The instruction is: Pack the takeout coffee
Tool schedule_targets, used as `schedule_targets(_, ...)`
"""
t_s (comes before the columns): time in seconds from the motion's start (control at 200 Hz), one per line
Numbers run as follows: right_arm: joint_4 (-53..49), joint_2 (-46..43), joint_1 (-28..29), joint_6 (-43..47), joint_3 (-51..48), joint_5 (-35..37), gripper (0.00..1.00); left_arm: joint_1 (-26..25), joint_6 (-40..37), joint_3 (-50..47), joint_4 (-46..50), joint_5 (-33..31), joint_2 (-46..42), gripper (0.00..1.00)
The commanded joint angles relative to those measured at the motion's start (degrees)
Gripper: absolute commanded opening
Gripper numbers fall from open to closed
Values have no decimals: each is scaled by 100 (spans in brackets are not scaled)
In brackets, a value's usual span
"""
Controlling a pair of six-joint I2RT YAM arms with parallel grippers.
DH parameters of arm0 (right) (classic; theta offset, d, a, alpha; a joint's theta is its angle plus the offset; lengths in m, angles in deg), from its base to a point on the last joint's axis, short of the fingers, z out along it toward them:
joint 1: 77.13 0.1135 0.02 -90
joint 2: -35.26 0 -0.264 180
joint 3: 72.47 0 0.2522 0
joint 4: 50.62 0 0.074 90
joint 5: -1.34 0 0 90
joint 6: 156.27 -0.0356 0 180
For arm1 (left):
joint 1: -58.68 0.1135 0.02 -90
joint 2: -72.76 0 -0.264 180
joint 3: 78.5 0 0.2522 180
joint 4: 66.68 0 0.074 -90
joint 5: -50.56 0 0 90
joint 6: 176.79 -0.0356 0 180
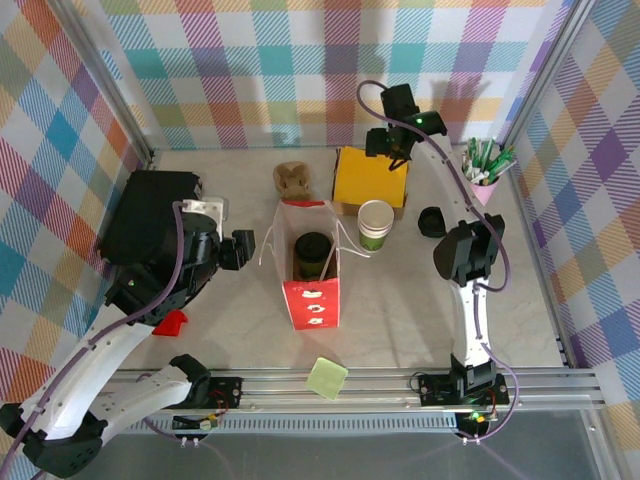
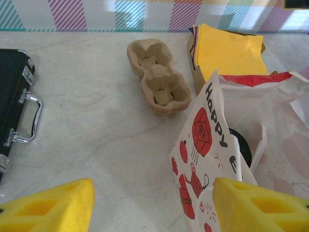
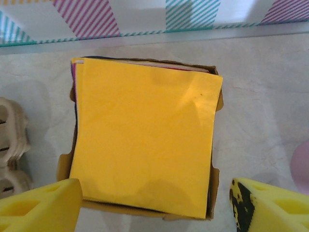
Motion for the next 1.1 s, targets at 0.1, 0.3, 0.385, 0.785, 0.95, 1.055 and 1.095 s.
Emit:
schedule_targets(0.1, 348, 706, -120, 23, 459, -273, 83, 46, 142, 237, 246, 9, -146, 66)
schedule_targets(0.3, 594, 1169, -116, 121, 458, -359, 87, 46, 256, 220, 316, 24, -128, 66)
schedule_targets(0.385, 633, 1328, -114, 107, 464, -427, 87, 46, 280, 228, 347, 20, -118, 66)
schedule_targets(0.785, 640, 1740, -115, 117, 369, -543, 88, 46, 361, 246, 382, 13, -50, 66)
schedule_targets(0.95, 686, 1821, -121, 108, 234, -590, 88, 46, 404, 246, 409, 16, -28, 66)
schedule_targets(1.055, 684, 1877, -121, 105, 194, -588, 88, 46, 421, 251, 409, 16, -31, 66)
schedule_targets(1.095, 680, 1905, -118, 108, 191, -599, 88, 46, 423, 263, 417, 16, -30, 66)
